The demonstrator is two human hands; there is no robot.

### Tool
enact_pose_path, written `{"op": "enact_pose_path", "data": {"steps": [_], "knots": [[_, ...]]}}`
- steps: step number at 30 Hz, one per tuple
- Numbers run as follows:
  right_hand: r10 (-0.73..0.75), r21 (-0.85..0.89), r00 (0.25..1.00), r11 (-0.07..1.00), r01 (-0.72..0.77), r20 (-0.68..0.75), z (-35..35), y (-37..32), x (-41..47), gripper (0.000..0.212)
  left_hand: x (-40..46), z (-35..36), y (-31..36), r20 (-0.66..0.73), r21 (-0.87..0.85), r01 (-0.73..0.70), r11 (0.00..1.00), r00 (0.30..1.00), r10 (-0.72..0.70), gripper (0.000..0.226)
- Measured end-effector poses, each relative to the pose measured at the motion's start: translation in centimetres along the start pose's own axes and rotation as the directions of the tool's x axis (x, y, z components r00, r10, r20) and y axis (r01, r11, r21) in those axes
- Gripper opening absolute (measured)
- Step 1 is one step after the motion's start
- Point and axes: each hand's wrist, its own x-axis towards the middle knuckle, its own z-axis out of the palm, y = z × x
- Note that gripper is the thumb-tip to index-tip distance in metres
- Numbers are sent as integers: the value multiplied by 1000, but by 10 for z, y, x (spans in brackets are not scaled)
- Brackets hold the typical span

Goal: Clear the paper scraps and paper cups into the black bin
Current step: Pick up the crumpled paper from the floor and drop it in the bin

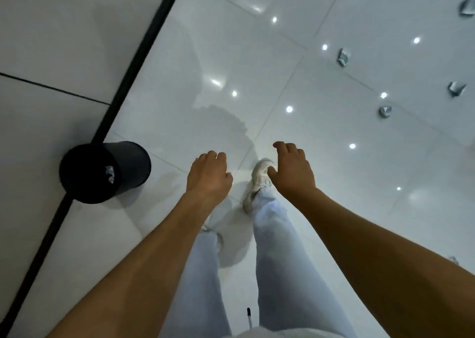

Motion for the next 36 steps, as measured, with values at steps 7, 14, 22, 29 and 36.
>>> {"op": "enact_pose_path", "data": {"steps": [7,14,22,29,36], "knots": [[113,135,988,986,-99,-101,-73,84,37,55,62,-41,114,-8,73,-124,990,992,125,38],[235,247,960,949,-194,-149,-118,142,71,54,125,-76,191,14,167,-247,954,969,249,37],[415,418,903,845,-334,-116,-184,189,131,53,211,-132,266,85,233,-343,910,940,332,39],[535,512,843,741,-436,-56,-234,243,189,54,302,-191,341,123,362,-410,837,911,394,39],[609,562,793,665,-491,-27,-251,321,215,54,352,-183,423,238,460,-483,745,876,420,40]]}}
